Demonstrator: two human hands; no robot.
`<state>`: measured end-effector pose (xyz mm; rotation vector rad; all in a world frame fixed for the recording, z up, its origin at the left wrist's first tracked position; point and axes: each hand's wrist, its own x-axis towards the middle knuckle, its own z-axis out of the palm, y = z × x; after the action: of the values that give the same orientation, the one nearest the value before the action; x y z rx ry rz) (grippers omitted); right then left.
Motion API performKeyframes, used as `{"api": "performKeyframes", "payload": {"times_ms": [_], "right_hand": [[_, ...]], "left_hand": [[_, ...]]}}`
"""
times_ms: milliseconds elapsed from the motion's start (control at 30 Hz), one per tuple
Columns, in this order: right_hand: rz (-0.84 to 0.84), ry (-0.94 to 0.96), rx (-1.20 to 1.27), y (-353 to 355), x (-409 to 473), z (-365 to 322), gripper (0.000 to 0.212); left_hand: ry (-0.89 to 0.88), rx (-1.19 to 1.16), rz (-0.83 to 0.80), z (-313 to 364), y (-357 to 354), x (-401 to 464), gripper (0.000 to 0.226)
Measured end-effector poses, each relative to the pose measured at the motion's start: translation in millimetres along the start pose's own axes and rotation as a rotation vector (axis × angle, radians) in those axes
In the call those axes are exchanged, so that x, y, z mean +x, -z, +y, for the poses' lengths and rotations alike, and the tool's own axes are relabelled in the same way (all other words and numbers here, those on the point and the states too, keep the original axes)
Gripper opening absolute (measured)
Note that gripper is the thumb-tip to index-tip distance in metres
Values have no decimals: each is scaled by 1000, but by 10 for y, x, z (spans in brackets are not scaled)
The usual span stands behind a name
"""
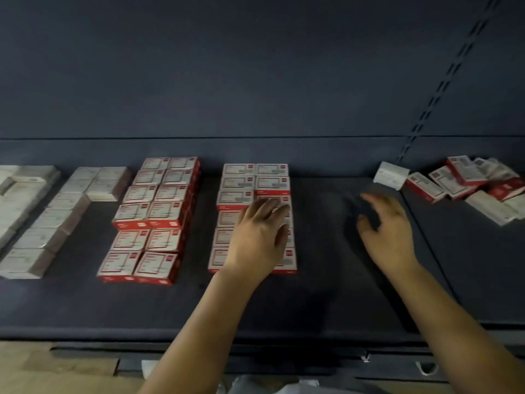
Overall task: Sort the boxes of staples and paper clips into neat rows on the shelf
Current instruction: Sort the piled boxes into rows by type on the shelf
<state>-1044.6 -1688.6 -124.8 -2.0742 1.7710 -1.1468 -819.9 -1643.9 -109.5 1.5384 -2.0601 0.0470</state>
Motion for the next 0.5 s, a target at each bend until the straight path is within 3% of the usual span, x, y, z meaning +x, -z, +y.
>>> {"api": "performKeyframes", "payload": {"times_ms": [133, 333, 500], "right_hand": [[-9, -333, 87, 180, 388, 436, 46], [-58, -497, 157, 251, 829, 726, 52], [-48, -526, 219, 152, 980, 924, 29]], "left_hand": [[57, 20, -68, 171, -228, 168, 33], [115, 33, -84, 450, -356, 288, 32], [92, 24, -105, 537, -335, 264, 32]]}}
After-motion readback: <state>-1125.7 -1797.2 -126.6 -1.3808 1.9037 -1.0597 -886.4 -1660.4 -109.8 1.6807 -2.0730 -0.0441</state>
